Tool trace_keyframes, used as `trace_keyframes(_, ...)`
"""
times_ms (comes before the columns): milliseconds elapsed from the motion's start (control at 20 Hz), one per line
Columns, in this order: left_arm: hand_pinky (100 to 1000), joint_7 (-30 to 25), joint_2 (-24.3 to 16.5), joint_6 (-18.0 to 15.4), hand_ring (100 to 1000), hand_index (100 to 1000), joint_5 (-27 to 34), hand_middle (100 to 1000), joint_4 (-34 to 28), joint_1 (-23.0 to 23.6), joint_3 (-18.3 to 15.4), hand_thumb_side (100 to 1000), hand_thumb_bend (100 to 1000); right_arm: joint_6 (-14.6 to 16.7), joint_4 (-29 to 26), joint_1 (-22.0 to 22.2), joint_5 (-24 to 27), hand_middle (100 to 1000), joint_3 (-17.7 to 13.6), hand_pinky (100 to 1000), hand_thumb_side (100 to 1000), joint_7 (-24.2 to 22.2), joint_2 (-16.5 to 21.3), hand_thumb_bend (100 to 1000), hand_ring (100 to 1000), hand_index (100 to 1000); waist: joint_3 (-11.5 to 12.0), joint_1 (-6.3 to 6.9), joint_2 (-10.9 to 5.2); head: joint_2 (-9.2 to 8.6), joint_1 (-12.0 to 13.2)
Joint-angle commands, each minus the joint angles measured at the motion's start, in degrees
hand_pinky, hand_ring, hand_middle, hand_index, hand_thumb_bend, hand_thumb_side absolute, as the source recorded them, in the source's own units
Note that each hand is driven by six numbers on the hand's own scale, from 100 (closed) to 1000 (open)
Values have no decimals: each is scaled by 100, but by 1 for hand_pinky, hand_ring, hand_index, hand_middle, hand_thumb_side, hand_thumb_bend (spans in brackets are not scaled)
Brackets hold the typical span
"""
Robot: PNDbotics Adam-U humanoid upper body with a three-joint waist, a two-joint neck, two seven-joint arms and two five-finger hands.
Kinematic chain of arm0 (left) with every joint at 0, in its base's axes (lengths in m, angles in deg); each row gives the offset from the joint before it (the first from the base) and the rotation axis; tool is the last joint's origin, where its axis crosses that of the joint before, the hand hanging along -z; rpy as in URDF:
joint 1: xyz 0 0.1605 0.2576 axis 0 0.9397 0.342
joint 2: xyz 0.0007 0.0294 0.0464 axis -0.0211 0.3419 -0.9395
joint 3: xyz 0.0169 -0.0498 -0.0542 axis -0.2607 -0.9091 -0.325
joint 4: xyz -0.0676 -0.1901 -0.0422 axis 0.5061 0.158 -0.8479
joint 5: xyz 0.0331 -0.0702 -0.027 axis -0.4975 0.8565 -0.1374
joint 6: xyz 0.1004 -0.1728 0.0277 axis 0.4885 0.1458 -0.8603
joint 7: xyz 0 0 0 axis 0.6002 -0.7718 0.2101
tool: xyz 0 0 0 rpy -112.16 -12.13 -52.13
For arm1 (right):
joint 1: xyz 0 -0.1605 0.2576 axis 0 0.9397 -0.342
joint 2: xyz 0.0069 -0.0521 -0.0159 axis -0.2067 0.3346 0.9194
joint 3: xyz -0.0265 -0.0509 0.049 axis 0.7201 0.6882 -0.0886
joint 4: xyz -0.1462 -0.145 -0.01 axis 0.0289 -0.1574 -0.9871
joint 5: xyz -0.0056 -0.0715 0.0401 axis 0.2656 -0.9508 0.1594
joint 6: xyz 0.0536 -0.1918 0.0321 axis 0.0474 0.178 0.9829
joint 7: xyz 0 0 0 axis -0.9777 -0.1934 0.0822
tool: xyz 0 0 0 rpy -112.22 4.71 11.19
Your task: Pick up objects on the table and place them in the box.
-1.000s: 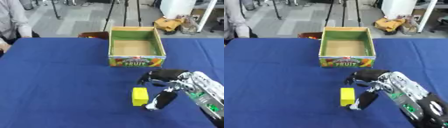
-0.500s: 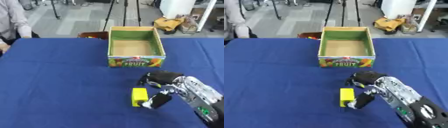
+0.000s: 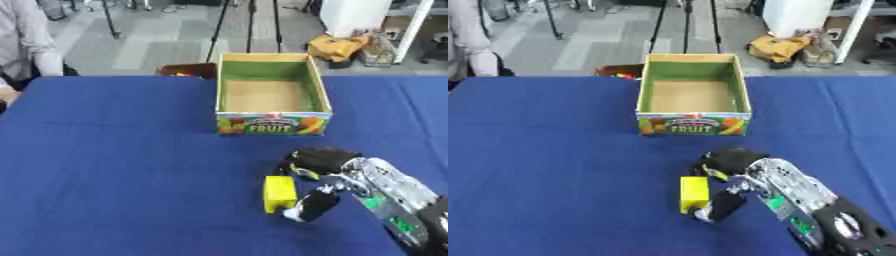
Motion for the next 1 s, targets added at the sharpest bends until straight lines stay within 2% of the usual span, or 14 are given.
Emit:
trace_keyframes(50, 566, -23, -62, 11, 781, 942, -21, 869, -105, -77, -13, 995, 100, 14, -23, -67, 56, 678, -15, 898, 602, -22, 35, 398, 936, 855, 8, 10, -71, -52, -14)
trace_keyframes(300, 567, -29, -59, 28, 782, 942, -29, 870, -105, -83, -11, 995, 100, -12, -8, -64, 85, 621, -24, 890, 593, 35, 23, 370, 922, 799, 14, 11, -64, -57, -18)
trace_keyframes(500, 567, -26, -59, 38, 783, 942, -32, 870, -105, -88, -9, 995, 100, -78, -15, -79, 149, 542, -43, 875, 582, 182, 17, 283, 894, 733, 15, 9, -65, -63, -17)
trace_keyframes(700, 567, -26, -57, 42, 783, 942, -34, 870, -105, -90, -7, 995, 100, -160, -12, -77, 198, 537, -46, 874, 576, 348, 19, 285, 891, 727, 17, 10, -64, -69, -16)
trace_keyframes(750, 567, -25, -58, 41, 783, 942, -34, 870, -105, -91, -7, 994, 100, -174, -13, -85, 203, 488, -51, 856, 517, 380, 20, 218, 858, 671, 18, 10, -66, -73, -16)
trace_keyframes(1000, 567, -22, -66, 39, 783, 942, -30, 870, -105, -96, -8, 994, 100, -263, -19, -125, 228, 451, -76, 840, 473, 621, 40, 165, 831, 618, 24, 5, -71, -102, -18)
